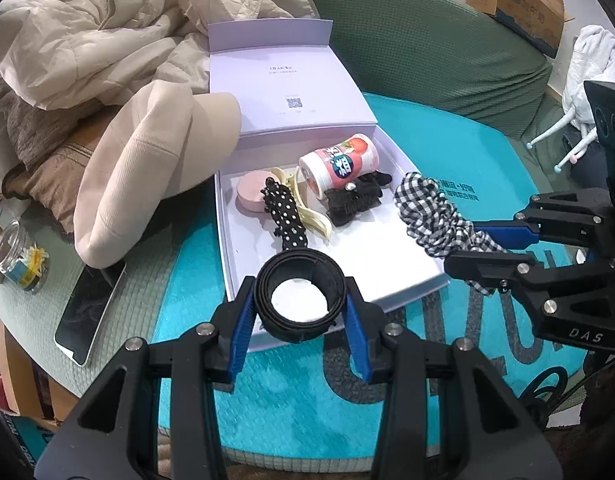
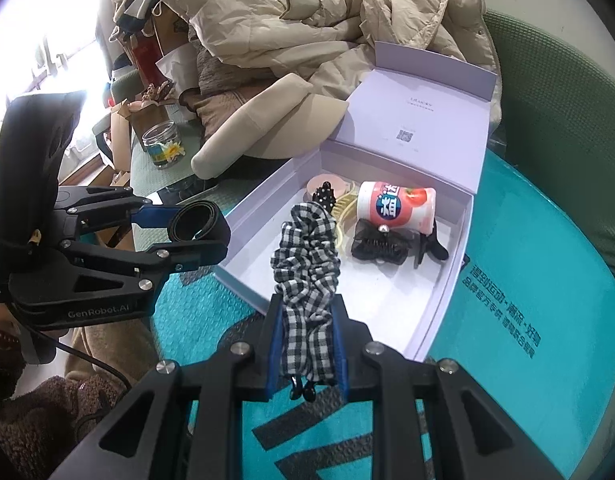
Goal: Organize objects
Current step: 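Lift both scrunchies and carry them into the lavender box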
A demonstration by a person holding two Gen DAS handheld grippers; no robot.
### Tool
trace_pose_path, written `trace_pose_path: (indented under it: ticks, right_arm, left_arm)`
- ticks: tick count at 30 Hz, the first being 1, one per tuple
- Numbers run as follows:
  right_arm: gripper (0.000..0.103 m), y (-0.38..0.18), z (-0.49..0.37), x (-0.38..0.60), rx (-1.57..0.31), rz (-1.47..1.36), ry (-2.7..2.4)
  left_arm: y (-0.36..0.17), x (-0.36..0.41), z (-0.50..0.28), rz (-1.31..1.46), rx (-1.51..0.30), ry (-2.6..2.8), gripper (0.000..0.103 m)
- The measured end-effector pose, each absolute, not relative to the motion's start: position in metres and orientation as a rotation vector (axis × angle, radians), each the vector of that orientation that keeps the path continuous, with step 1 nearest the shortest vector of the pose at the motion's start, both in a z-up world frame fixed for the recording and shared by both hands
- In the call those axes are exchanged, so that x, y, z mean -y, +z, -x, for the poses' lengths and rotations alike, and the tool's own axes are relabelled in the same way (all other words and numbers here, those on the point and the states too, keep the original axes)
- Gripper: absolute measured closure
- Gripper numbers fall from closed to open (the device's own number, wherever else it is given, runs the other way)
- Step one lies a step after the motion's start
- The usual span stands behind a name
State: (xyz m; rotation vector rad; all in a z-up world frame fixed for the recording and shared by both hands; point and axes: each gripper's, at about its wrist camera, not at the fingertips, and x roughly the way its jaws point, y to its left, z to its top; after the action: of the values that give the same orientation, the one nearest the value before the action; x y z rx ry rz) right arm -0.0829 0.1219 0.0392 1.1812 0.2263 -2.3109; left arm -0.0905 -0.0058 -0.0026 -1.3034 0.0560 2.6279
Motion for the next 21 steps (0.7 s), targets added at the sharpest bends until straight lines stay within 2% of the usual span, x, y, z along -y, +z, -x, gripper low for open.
trace_pose_path:
  ticks: [21]
  right_arm:
    - [0.082,0.017,0.132,-0.124,-0.207,-1.231,-2.295]
  left_arm:
    - [-0.026,0.006,0.142,1.383,-0.018,2.584,0.063]
